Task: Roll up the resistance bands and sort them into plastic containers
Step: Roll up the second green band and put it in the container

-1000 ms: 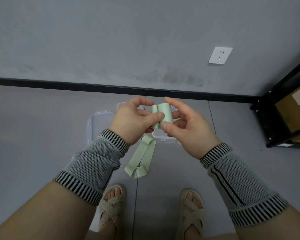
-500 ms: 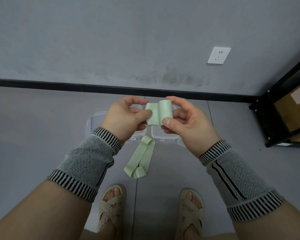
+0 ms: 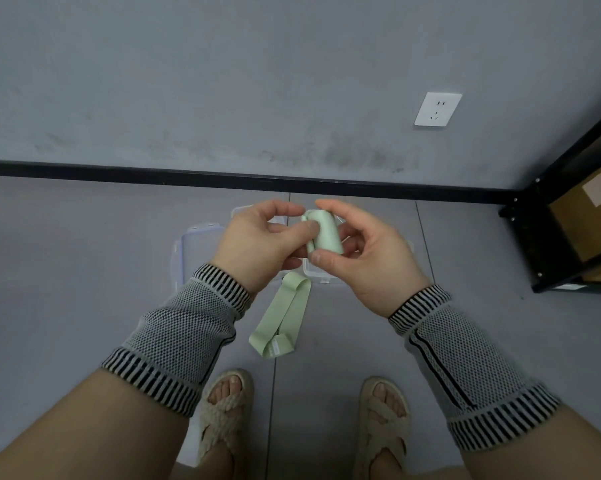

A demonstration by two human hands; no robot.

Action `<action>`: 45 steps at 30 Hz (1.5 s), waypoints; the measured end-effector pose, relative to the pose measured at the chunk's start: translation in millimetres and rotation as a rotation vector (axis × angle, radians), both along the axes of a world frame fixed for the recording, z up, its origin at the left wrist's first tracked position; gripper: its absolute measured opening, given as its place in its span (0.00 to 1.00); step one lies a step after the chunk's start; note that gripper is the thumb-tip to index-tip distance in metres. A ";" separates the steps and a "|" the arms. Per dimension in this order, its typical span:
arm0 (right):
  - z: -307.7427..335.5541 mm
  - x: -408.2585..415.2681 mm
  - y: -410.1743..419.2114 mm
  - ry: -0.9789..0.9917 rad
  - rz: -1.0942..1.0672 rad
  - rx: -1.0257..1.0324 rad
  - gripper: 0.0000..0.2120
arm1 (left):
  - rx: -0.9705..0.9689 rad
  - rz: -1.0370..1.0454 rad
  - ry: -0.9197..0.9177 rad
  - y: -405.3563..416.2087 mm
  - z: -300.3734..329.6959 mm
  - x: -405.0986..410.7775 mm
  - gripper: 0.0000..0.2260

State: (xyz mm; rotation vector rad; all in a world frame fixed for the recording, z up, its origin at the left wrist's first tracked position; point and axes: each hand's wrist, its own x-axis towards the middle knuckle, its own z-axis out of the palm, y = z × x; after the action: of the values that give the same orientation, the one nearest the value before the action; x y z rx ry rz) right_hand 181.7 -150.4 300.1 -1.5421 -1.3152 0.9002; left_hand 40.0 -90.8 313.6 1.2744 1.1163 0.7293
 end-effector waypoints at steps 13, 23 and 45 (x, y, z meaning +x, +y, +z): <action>-2.1 -0.4 -1.8 0.170 -0.141 -0.078 0.22 | -0.133 0.015 -0.189 1.4 2.0 -1.6 0.11; -3.2 -2.6 -0.2 0.256 -0.160 -0.044 0.10 | -0.109 -0.055 -0.191 2.0 -2.5 -0.3 0.12; -7.4 2.3 3.4 0.514 -0.283 -0.040 0.13 | 0.001 -0.016 -0.065 2.3 -2.1 -0.5 0.07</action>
State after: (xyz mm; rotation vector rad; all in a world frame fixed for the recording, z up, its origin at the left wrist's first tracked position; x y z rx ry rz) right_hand 184.1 -146.9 292.7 -1.3596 -0.6983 1.0520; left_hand 39.5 -88.4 311.5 1.2508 1.0520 0.7545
